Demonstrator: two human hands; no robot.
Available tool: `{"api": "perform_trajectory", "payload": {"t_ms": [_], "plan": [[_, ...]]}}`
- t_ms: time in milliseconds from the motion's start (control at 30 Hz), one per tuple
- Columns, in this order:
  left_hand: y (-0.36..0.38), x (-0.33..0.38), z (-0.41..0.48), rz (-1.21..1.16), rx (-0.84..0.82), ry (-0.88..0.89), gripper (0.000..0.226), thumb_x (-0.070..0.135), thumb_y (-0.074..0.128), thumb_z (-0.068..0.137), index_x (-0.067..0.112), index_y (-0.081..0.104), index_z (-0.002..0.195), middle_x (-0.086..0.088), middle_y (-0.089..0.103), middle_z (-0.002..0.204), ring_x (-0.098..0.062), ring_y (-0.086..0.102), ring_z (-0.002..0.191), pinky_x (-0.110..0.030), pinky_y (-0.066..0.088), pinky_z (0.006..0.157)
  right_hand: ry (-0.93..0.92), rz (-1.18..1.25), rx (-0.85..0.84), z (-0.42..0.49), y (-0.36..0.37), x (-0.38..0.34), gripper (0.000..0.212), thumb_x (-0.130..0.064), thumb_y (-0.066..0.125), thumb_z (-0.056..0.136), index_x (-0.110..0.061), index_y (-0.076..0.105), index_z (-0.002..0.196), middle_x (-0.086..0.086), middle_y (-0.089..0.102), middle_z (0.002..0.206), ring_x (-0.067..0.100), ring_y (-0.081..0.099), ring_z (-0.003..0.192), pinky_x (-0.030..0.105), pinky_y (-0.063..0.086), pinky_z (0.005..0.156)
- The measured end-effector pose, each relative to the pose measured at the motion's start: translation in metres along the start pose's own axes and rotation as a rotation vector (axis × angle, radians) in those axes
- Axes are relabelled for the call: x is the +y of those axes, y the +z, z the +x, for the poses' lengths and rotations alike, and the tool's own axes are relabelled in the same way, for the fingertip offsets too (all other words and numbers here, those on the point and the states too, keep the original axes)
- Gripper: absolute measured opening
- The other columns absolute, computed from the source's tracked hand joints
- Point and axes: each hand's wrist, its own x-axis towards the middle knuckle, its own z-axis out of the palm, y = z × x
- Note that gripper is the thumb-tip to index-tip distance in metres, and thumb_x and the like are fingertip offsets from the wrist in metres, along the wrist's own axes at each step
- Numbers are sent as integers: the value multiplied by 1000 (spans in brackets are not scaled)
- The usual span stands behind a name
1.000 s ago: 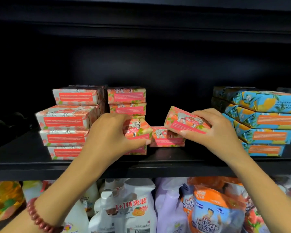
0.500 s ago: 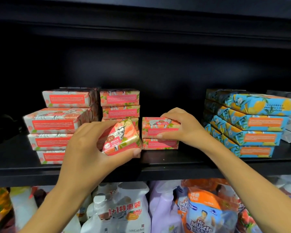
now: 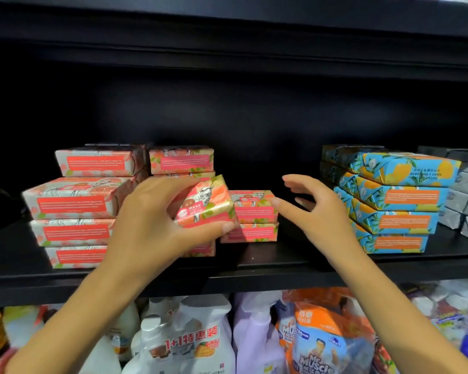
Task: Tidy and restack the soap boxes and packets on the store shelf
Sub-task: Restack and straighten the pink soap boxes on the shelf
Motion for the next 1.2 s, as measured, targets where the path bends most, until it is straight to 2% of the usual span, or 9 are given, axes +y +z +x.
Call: {"api": "perform_trajectory", "payload": {"t_ms": [67,200,333,533,633,767,900,1100,1200], "plan": [[7,6,17,-3,-26,55,70,74,62,56,25,67,105,28,55,88,3,55,81,-13,41,72,-29,4,25,-21,-9,-3,35,-38,70,73,-28,63,106,-15,60,107,-2,55,103,16,47,87],[30,21,46,-59,-125,106,66,75,65,57,17,69,89,6,67,77,-7,59,75,-35,49,62,-77,-135,-152,-55,-12,-5,24,-39,76,72,-26,69,91,-16,65,95,-2,58,94,12,44,80],[55,25,67,-27,-220,76,54,62,72,62,15,69,88,3,68,77,-10,62,71,-43,51,67,-12,-284,-303,-67,-12,2,41,-46,75,68,-31,69,105,-22,62,112,-8,53,106,14,40,93],[76,18,76,106,-303,5,50,63,72,64,15,59,75,3,62,72,-15,57,68,-33,44,60,-8,-335,-308,-67,-13,4,40,-39,74,73,-33,67,112,-24,59,118,-10,48,114,16,36,100],[75,16,72,131,-265,36,55,63,69,65,13,68,89,1,69,89,-16,61,84,-41,51,76,-10,-347,-315,-67,-12,5,40,-41,73,74,-34,66,113,-25,59,119,-10,47,114,16,35,101],[65,9,54,82,-116,179,47,52,69,71,14,70,99,2,69,98,-16,61,95,-37,50,81,-2,-350,-317,-67,-12,5,40,-41,73,74,-35,66,113,-25,58,119,-9,46,115,15,35,101],[62,0,45,26,-53,177,34,32,76,74,13,70,102,1,69,100,-16,61,96,-33,49,84,12,-334,-314,-66,-12,4,39,-40,74,73,-35,67,111,-26,59,117,-11,47,114,15,34,101],[64,-1,49,68,-88,140,37,37,70,76,16,69,106,2,68,102,-15,60,99,-28,45,85,-3,-360,-322,-67,-11,6,41,-43,71,75,-38,64,114,-28,57,119,-17,40,111,2,27,95],[63,-1,50,60,-79,107,37,39,69,77,16,69,107,3,68,102,-14,60,98,-32,48,86,-1,-369,-320,-67,-12,6,41,-44,70,75,-38,63,115,-28,56,119,-15,41,112,2,27,95]]}}
